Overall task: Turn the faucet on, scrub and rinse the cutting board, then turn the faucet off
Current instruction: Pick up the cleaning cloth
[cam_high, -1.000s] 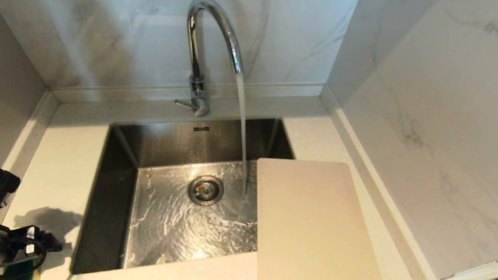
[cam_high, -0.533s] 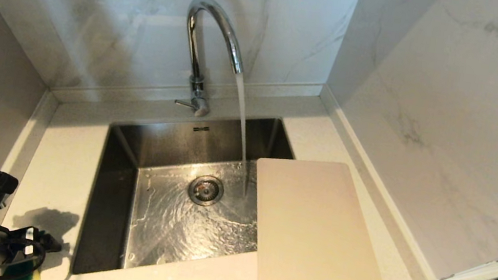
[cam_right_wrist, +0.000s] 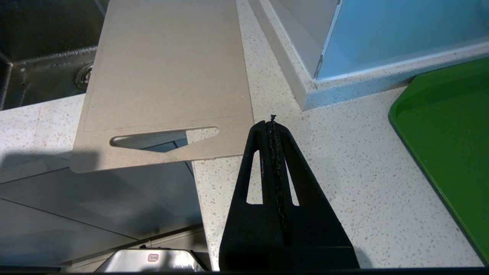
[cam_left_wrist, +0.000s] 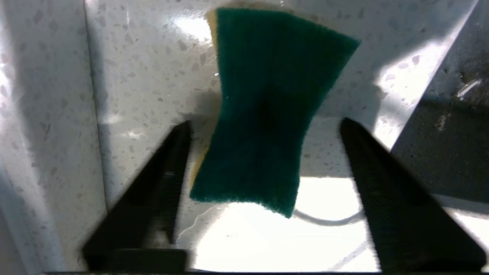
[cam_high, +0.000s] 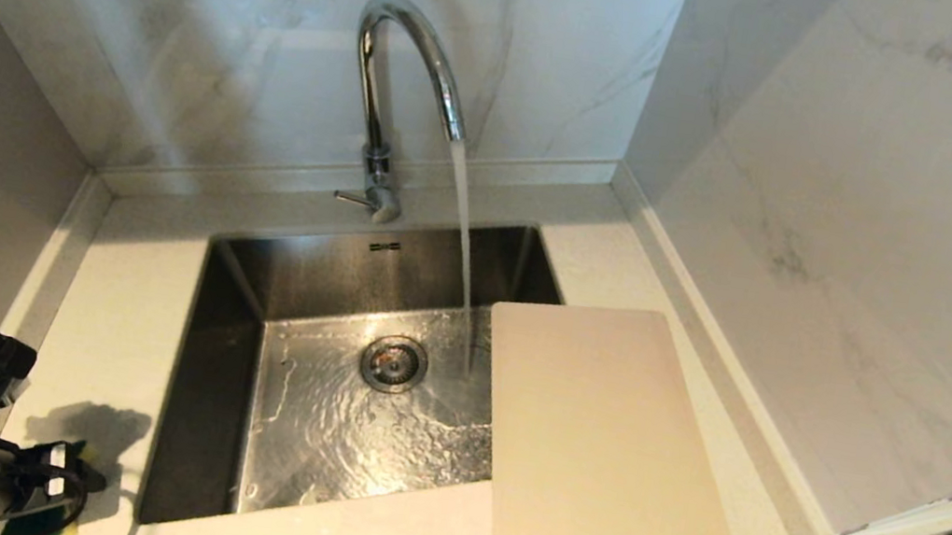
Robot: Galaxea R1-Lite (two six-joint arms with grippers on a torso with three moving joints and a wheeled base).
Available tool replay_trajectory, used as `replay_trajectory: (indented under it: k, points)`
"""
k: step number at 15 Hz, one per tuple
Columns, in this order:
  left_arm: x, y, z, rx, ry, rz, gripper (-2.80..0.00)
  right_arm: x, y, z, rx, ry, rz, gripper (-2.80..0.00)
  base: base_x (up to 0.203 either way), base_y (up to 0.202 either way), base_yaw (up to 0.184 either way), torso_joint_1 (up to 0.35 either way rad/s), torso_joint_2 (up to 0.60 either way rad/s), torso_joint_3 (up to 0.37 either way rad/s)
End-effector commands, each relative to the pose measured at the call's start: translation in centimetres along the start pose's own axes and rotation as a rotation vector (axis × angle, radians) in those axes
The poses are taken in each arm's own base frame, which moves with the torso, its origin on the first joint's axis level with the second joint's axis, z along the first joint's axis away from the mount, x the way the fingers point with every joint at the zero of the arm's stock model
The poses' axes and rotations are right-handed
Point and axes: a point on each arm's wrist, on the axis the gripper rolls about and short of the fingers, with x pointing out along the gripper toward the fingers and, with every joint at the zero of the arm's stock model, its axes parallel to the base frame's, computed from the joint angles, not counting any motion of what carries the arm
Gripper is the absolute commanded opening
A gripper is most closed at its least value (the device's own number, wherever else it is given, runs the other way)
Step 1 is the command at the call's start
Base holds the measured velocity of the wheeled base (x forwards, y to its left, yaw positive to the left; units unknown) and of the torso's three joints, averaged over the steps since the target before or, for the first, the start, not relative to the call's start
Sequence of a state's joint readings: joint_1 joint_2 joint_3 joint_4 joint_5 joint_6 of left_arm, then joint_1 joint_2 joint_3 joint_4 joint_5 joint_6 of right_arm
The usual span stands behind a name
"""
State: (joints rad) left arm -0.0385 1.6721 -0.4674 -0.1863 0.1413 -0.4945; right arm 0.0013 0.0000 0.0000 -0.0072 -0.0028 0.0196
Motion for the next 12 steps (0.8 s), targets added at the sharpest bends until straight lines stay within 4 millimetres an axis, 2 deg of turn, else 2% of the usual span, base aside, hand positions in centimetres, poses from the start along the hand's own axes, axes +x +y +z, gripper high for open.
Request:
replay_trajectory:
  k: [1,9,12]
  points:
    - [-0.1,-0.1,0.2,-0.011,-0.021,-0.010,-2.80,0.0,0.0,0.0,0.000,0.000,0.000,-2.80,0.000,0.000,0.000,0.000,0.00,0.000]
    - [-1.0,-0.2,0.5,-0.018,-0.027,-0.085,-2.80,0.0,0.0,0.0,0.000,0.000,0.000,-2.80,0.000,0.000,0.000,0.000,0.00,0.000]
    - [-1.8,-0.5,1.5,-0.017,-0.074,-0.102,-2.80,0.0,0.0,0.0,0.000,0.000,0.000,-2.80,0.000,0.000,0.000,0.000,0.00,0.000]
